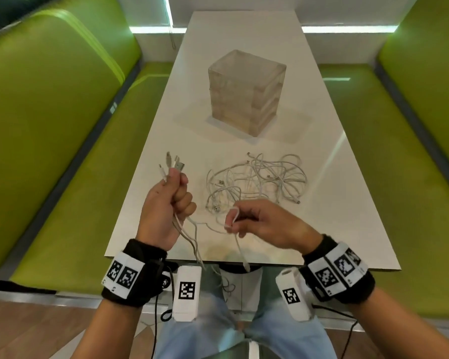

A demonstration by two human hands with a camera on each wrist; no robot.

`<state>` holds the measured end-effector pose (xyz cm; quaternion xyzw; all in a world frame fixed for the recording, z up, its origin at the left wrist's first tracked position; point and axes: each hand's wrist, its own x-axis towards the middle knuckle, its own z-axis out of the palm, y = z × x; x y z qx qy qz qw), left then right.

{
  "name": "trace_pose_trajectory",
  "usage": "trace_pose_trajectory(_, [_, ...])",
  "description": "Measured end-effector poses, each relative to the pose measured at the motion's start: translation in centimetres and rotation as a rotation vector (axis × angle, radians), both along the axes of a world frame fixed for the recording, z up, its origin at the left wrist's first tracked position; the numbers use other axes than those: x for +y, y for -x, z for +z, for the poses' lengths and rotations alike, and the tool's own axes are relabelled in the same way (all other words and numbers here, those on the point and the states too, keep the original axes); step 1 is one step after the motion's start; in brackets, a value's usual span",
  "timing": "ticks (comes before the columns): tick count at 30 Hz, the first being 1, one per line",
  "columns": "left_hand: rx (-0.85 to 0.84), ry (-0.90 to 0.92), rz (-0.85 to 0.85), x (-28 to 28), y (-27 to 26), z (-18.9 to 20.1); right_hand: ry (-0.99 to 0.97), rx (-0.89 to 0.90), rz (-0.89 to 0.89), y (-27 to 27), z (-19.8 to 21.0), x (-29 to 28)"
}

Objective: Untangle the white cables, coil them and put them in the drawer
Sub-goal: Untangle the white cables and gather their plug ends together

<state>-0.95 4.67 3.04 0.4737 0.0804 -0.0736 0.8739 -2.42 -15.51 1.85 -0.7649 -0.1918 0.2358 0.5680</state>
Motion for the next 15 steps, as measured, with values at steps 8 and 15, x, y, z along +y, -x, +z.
trace_pose_trajectory(8, [-0.085,0.034,0.029,-0.8,0.0,0.8,0.283,-0.123,0.143,2.8,-4.6,0.7])
trace_pose_trajectory(15, [-0.105,0.026,-0.018,-1.7,0.3,0.8,0.239,-0.125,-0.023,2.4,-3.1,-1.3])
